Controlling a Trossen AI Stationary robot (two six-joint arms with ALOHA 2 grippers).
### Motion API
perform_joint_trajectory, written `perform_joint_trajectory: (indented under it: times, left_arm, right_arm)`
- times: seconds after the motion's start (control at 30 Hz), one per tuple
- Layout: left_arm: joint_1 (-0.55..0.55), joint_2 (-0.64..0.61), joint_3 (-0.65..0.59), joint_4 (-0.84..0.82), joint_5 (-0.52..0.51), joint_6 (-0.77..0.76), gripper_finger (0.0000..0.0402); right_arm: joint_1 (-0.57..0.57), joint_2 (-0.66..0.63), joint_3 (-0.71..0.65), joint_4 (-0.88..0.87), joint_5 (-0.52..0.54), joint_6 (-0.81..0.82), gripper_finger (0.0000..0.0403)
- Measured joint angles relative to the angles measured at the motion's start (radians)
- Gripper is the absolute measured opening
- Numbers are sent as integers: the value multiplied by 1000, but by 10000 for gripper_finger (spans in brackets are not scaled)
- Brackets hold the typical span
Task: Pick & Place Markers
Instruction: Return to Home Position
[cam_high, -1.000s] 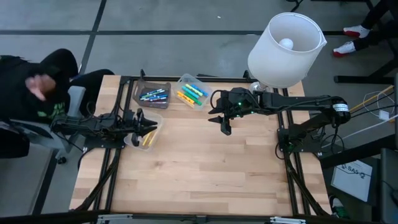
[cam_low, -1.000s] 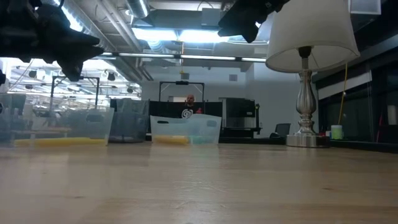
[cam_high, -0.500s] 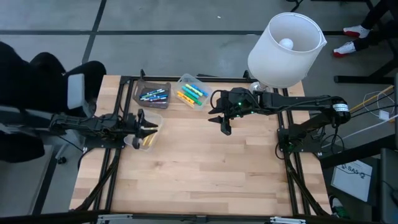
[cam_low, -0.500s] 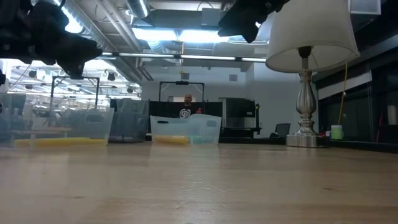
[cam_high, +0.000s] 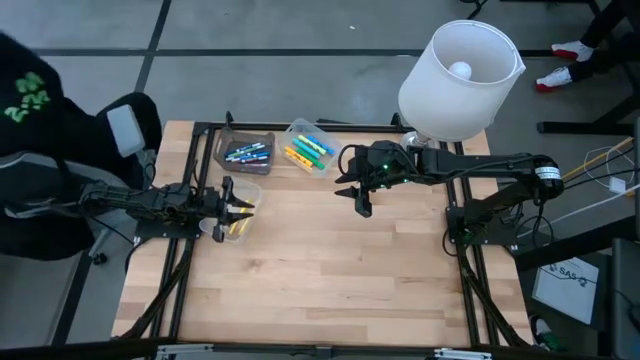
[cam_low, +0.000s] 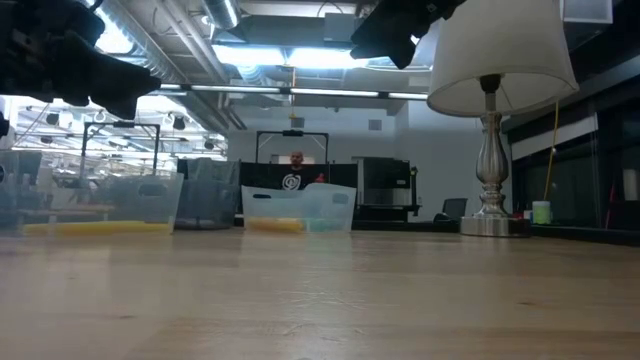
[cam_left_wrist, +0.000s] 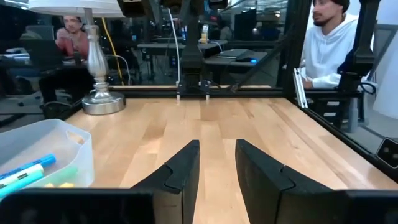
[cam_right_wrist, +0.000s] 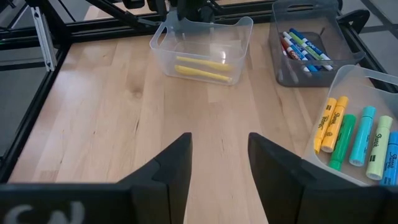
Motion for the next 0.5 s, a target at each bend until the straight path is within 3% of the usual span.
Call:
perform_joint_trajectory:
  times: [0.5]
  left_arm:
    - [0, 0, 0, 0, 2, -1, 100]
  right_arm:
    - [0, 0, 0, 0, 0, 0, 156]
